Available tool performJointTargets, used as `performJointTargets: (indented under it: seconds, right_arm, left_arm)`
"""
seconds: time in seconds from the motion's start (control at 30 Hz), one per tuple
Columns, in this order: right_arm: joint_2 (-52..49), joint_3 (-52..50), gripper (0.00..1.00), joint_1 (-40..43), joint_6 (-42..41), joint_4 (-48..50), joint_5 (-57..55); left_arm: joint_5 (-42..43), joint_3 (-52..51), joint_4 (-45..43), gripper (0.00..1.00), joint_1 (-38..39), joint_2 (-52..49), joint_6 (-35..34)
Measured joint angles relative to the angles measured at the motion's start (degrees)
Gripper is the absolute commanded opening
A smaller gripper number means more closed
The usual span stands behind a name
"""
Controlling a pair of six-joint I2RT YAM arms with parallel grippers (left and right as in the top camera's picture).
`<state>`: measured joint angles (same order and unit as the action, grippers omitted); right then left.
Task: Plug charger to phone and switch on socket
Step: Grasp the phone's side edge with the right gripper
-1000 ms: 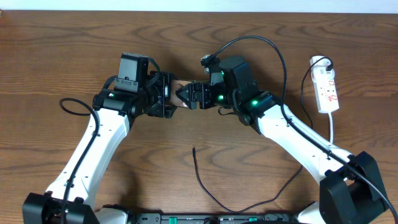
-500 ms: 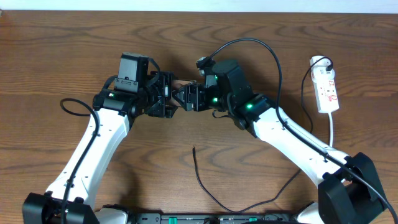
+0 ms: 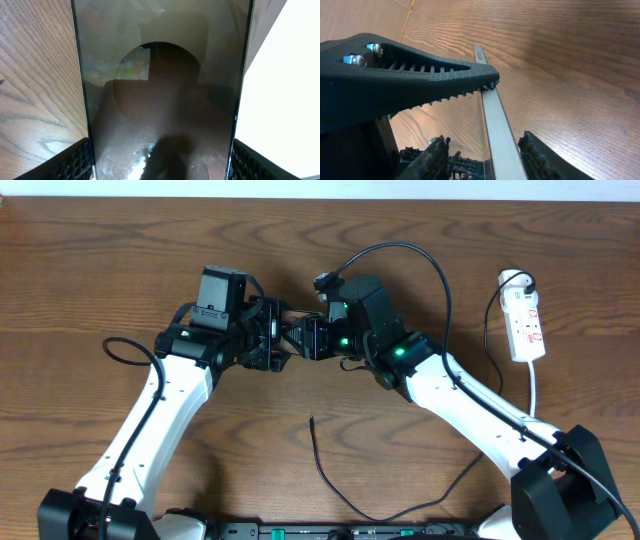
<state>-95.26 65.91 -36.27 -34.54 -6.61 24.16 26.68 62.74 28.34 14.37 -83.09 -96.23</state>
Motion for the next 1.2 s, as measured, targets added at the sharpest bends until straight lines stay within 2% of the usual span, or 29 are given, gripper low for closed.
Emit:
performJointTargets:
  seconds: [0.23, 0.4, 0.67, 0.73, 0.9, 0.93, 0.97, 1.0, 1.07, 1.1, 1.13, 1.2]
  right_arm:
    - [0.0, 0.0, 0.30, 0.0, 0.0, 0.0, 0.0]
    - [0.0, 0.0, 0.18, 0.0, 0.0, 0.0, -0.1]
    - [0.0, 0.0, 0.11, 0.0, -0.1, 0.0, -0.4]
    - [0.0, 0.0, 0.02, 0.0, -0.2, 0.0, -0.5]
    - [0.0, 0.0, 0.01, 0.0, -0.2, -0.2, -0.7]
    - [0.0, 0.0, 0.01, 0.0, -0.2, -0.2, -0.7]
    - [0.0, 0.0, 0.01, 0.0, -0.2, -0.2, -0.7]
    - [0.0, 0.0, 0.01, 0.0, -0.2, -0.2, -0.7]
    - [0.0, 0.0, 0.01, 0.0, -0.2, -0.2, -0.7]
    - [0.0, 0.0, 0.01, 0.0, -0.2, -0.2, -0.7]
    - [0.0, 0.0, 0.01, 0.0, -0.2, -0.2, -0.7]
    - [0.0, 0.0, 0.01, 0.0, -0.2, -0.2, -0.7]
  left_arm:
    - [0.0, 0.0, -0.2, 0.08, 0.0, 0.0, 0.0]
    - [0.0, 0.0, -0.2, 0.08, 0.0, 0.0, 0.0]
    - [0.0, 0.0, -0.2, 0.07, 0.0, 0.0, 0.0]
    - [0.0, 0.0, -0.2, 0.08, 0.0, 0.0, 0.0]
    - [0.0, 0.0, -0.2, 0.08, 0.0, 0.0, 0.0]
    - [0.0, 0.0, -0.2, 0.13, 0.0, 0.0, 0.0]
    - [0.0, 0.0, -0.2, 0.24, 0.0, 0.0, 0.0]
    - [0.0, 0.0, -0.2, 0.31, 0.0, 0.0, 0.0]
    - [0.0, 0.0, -0.2, 0.59, 0.0, 0.0, 0.0]
    - [0.0, 0.0, -0.2, 0.67, 0.0, 0.0, 0.0]
    - [-0.1, 0.0, -0.2, 0.81, 0.0, 0.0, 0.1]
    - [-0.2, 0.0, -0.2, 0.87, 0.0, 0.0, 0.2]
